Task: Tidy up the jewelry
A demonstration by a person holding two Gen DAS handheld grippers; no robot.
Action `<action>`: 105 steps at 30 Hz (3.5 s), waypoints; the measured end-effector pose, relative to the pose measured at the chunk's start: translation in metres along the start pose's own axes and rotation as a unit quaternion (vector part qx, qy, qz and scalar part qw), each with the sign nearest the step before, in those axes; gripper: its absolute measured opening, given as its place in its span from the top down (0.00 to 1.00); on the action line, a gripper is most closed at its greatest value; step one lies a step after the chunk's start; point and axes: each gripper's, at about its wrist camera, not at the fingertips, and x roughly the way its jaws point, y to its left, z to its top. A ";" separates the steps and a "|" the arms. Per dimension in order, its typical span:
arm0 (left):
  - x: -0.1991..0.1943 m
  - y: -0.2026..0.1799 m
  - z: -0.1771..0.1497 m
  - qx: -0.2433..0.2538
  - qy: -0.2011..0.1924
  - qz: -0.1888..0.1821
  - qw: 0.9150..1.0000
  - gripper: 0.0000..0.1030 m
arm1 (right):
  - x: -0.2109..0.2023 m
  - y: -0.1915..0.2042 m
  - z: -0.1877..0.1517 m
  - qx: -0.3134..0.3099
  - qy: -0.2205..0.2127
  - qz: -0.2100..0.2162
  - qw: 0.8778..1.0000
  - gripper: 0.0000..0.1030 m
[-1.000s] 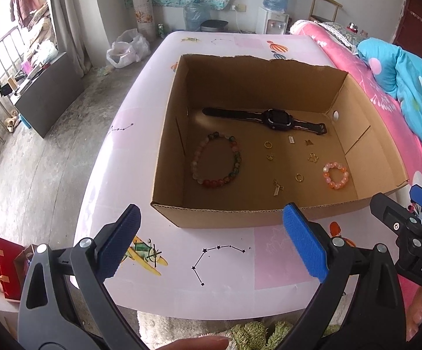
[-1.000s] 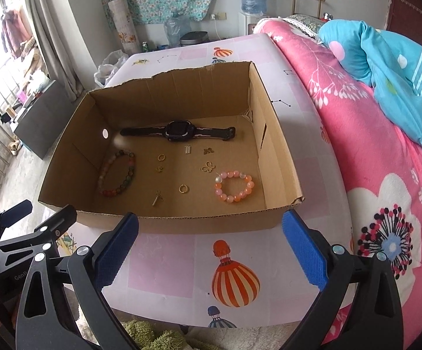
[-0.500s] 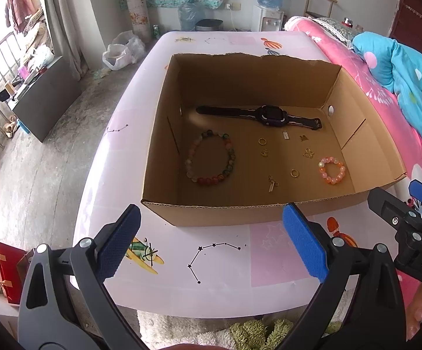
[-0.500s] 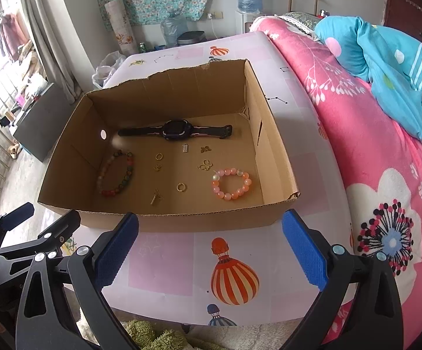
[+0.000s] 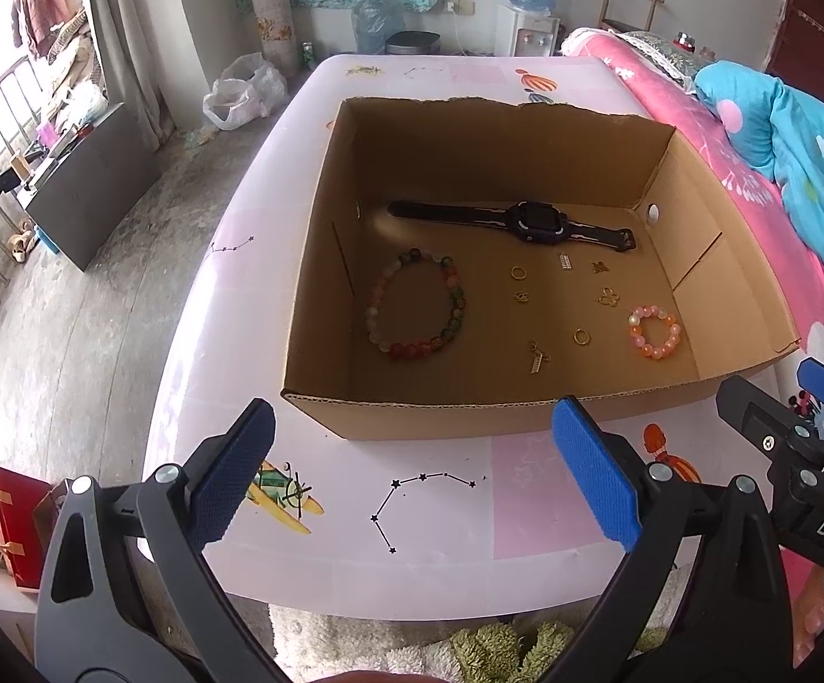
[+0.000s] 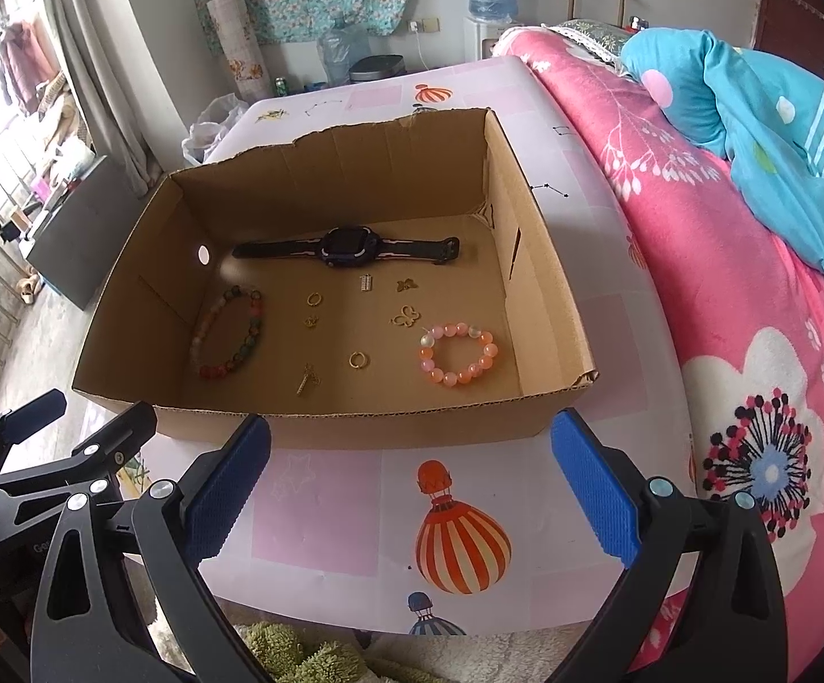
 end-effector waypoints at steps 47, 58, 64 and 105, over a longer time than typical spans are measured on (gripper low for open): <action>0.002 -0.004 0.001 0.003 0.010 0.001 1.000 0.08 | 0.005 0.001 -0.003 0.002 0.007 0.004 1.000 0.07; 0.003 -0.004 0.000 0.005 0.010 0.002 1.000 0.08 | 0.005 -0.001 -0.003 0.004 0.008 0.006 1.000 0.07; 0.003 -0.004 0.000 0.005 0.011 0.002 1.000 0.08 | 0.005 -0.001 -0.004 0.004 0.009 0.006 1.000 0.07; 0.003 -0.004 -0.001 0.006 0.009 0.002 1.000 0.08 | 0.005 0.000 -0.004 0.006 0.010 0.006 1.000 0.07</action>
